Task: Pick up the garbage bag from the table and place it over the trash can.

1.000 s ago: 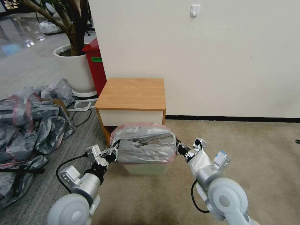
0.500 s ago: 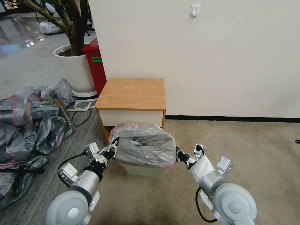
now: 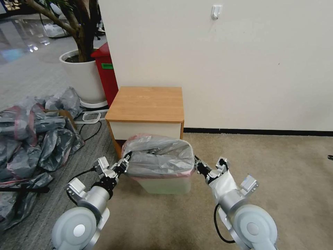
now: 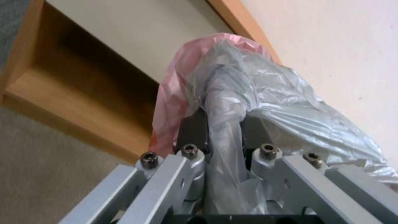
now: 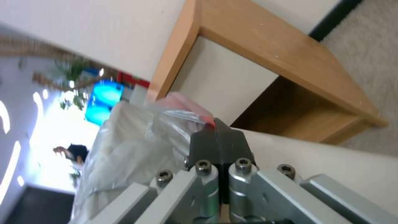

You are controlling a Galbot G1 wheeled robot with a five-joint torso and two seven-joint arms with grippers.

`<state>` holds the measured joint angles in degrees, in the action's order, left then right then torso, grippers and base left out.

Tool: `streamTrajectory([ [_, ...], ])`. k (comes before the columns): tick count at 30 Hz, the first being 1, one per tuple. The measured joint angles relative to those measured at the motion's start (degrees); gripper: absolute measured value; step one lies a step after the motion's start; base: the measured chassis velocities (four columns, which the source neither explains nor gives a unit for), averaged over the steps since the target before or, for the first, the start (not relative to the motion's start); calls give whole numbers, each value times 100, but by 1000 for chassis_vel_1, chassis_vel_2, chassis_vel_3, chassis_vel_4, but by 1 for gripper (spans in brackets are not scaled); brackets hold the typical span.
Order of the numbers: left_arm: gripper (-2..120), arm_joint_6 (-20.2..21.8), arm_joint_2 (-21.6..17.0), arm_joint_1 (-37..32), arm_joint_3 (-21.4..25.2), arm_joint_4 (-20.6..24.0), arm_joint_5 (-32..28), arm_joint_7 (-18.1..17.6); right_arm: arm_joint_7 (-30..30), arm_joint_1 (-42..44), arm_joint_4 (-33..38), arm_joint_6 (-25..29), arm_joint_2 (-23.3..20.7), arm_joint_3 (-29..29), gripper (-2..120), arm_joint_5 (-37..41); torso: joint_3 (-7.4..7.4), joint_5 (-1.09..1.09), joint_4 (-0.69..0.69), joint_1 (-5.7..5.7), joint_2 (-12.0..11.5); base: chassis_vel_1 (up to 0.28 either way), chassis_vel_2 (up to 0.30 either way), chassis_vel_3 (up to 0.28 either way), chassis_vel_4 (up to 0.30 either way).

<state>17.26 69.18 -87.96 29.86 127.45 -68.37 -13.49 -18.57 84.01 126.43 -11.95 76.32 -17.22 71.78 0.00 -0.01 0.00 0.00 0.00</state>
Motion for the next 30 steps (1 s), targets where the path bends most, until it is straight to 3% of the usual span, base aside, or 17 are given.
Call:
streamTrajectory([
  [16, 9, -3, -46, -75, -43, 92, -82, 43, -127, -60, -270, 682, 608, 94, 0, 265, 0, 0, 0, 0, 0, 0, 0, 0, 0],
  [23, 9, -22, 37, -42, -51, 97, -269, 38, 230, -71, -590, 773, 784, 80, 0, 264, 0, 0, 0, 0, 0, 0, 0, 0, 0],
  [30, 10, -47, 106, 58, -71, 61, -473, -35, 1075, 69, -839, 815, 873, 47, 0, 132, 0, 1, 0, 0, 0, 0, 0, 0, 0],
])
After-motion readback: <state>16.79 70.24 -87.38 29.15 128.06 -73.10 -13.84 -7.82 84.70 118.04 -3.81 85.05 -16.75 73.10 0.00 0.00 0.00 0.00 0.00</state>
